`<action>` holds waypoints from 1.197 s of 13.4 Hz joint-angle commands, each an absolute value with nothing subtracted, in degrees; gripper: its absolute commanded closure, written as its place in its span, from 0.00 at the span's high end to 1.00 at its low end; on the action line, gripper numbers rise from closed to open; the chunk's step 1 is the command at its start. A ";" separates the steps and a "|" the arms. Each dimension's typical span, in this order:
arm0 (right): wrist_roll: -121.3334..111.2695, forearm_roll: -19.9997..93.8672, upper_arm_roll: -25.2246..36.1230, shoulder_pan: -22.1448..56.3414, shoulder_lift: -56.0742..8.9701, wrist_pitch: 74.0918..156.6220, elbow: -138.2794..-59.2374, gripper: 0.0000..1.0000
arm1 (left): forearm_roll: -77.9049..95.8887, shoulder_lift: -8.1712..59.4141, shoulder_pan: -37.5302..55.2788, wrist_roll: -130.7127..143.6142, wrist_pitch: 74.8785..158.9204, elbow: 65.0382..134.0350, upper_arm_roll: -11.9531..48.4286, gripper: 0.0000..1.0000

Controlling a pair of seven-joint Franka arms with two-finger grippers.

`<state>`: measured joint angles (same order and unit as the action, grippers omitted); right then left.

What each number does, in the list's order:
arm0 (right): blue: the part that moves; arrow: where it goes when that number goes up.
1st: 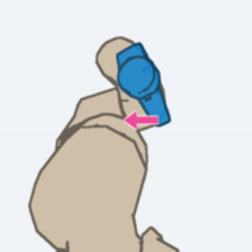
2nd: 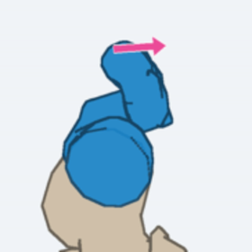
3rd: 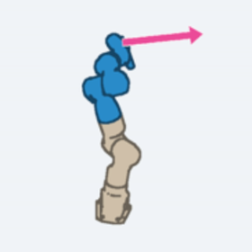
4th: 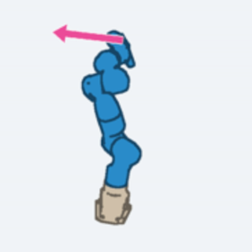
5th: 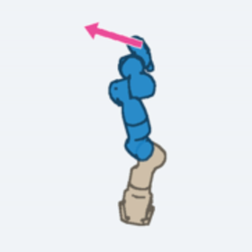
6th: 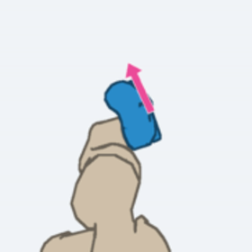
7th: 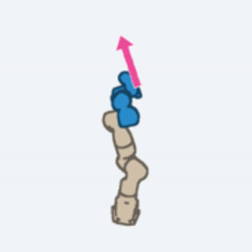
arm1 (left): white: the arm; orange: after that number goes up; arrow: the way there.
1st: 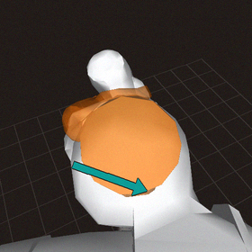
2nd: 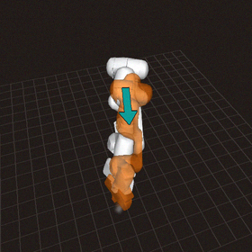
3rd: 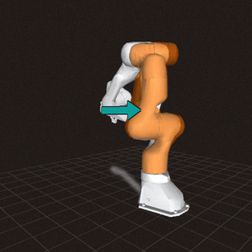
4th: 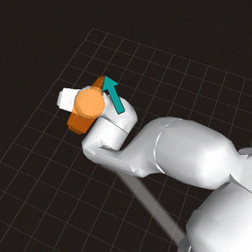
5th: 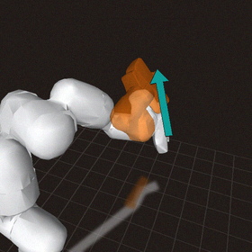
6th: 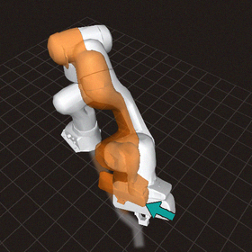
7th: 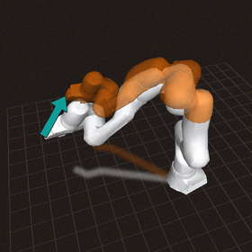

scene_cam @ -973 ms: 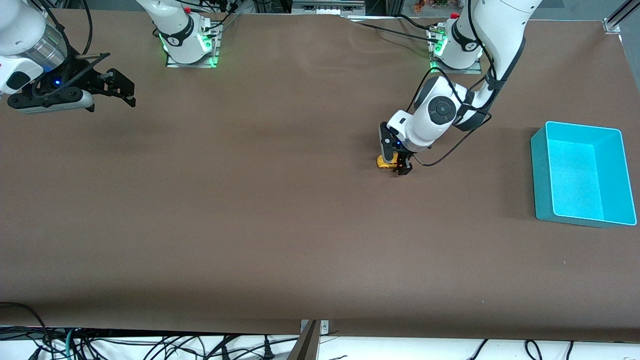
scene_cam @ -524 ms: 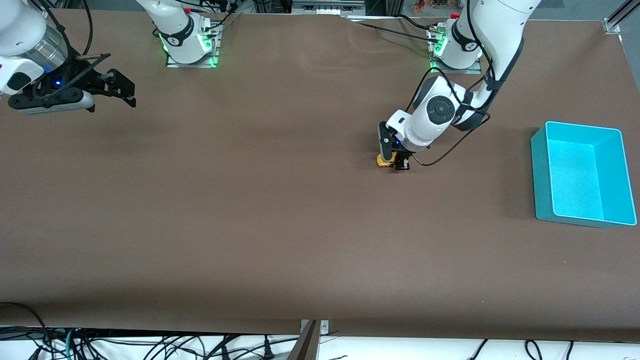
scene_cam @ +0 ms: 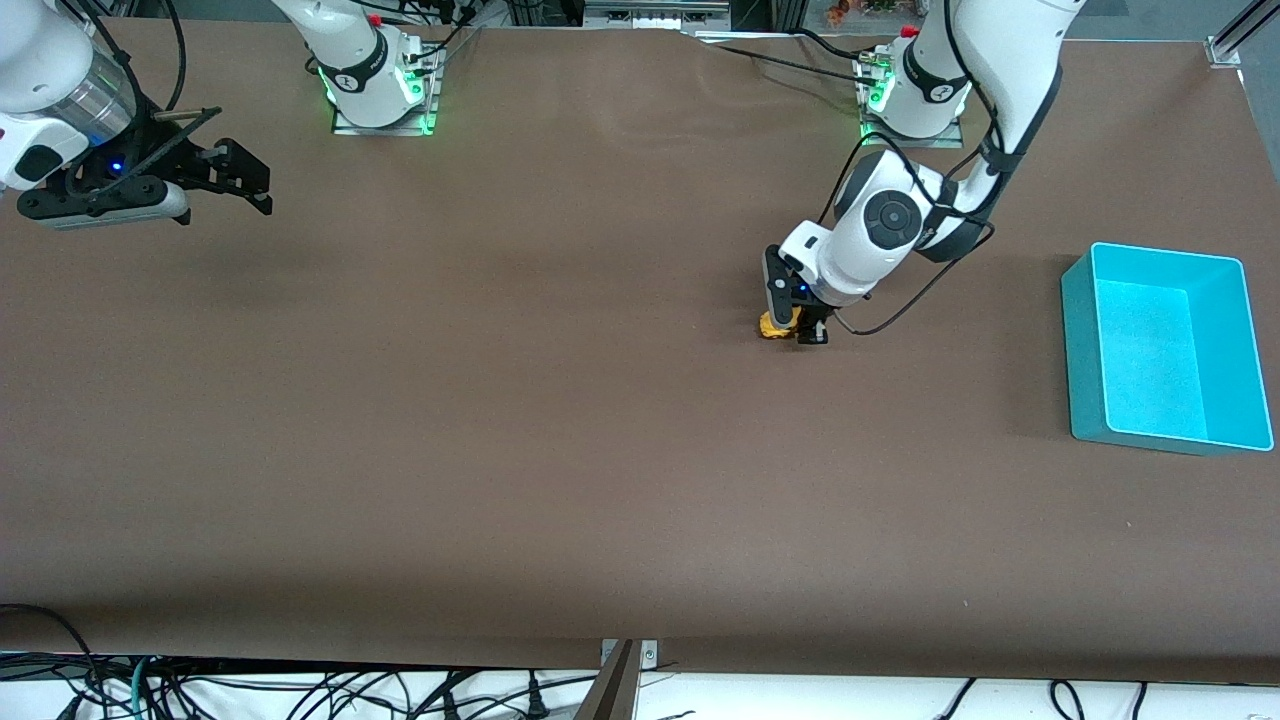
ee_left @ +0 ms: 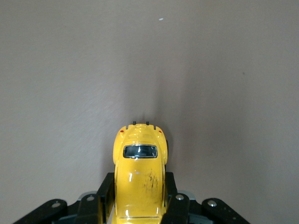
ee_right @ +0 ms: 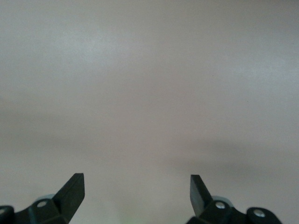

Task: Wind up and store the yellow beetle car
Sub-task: 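Carry the car with the left gripper and lower it into the teal bin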

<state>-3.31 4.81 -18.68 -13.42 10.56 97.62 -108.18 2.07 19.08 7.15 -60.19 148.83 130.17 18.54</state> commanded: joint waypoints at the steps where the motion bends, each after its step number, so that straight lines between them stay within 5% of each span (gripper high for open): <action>1: -2.55 5.63 -18.98 -13.54 10.11 96.77 -106.96 1.00 | 0.88 13.72 2.66 -65.98 139.17 127.72 18.54 0.03; 4: -2.55 5.71 -18.98 -13.54 10.11 96.50 -107.14 1.00 | 0.88 9.15 -4.55 -74.84 130.19 126.21 17.24 0.06; 9: -2.55 5.71 -18.98 -13.54 10.20 96.24 -106.96 1.00 | 1.67 7.91 -12.72 -100.42 125.78 122.97 5.64 0.06; 16: -2.55 5.71 -19.34 -13.54 10.20 96.24 -106.96 1.00 | 1.67 11.23 -31.79 -121.44 121.82 116.99 5.10 0.06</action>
